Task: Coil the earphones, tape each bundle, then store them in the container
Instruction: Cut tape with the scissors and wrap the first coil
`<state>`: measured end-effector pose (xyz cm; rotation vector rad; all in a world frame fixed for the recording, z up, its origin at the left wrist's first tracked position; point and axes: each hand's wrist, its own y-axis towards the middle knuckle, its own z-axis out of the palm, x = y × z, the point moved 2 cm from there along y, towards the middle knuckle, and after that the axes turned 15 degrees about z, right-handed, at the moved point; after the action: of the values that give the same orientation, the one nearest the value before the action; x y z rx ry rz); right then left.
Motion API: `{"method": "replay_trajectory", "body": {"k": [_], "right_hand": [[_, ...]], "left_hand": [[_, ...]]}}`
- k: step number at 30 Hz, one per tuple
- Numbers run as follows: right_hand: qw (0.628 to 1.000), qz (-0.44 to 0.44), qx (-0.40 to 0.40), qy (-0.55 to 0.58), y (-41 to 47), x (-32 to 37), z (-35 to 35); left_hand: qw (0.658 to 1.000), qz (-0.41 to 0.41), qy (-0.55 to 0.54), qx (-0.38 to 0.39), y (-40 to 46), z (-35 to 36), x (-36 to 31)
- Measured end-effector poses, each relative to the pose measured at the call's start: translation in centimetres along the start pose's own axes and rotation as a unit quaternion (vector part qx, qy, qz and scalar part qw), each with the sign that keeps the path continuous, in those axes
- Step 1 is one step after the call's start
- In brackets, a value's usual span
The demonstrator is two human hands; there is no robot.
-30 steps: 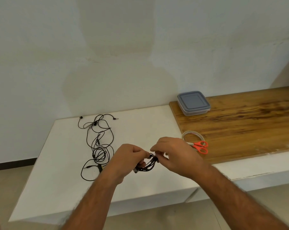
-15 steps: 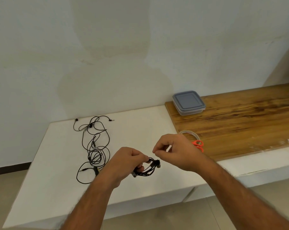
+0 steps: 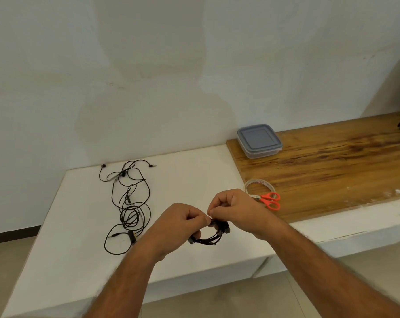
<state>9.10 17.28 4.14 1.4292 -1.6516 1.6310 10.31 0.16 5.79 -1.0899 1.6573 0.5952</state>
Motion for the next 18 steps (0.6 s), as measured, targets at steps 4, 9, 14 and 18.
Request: {"method": "replay_trajectory", "body": {"k": [4, 9, 14, 18], "right_hand": [[1.0, -0.001, -0.013, 0.014, 0.3, -0.1, 0.1], [0.999, 0.01, -0.023, 0.047, 0.5, -0.1, -0.1], [0.994, 0.065, 0.011, 0.086, 0.5, -0.1, -0.5], [0.986, 0.111, 0.062, 0.111, 0.3, 0.1, -1.1]], "left_hand": [[0.999, 0.027, 0.039, -0.017, 0.0, 0.0, 0.0], [0.99, 0.073, 0.104, -0.054, 0.0, 0.3, -0.5], [0.937, 0.175, 0.295, -0.063, 0.3, 0.6, -1.2], [0.896, 0.267, 0.346, -0.074, 0.5, 0.9, -1.0]]}}
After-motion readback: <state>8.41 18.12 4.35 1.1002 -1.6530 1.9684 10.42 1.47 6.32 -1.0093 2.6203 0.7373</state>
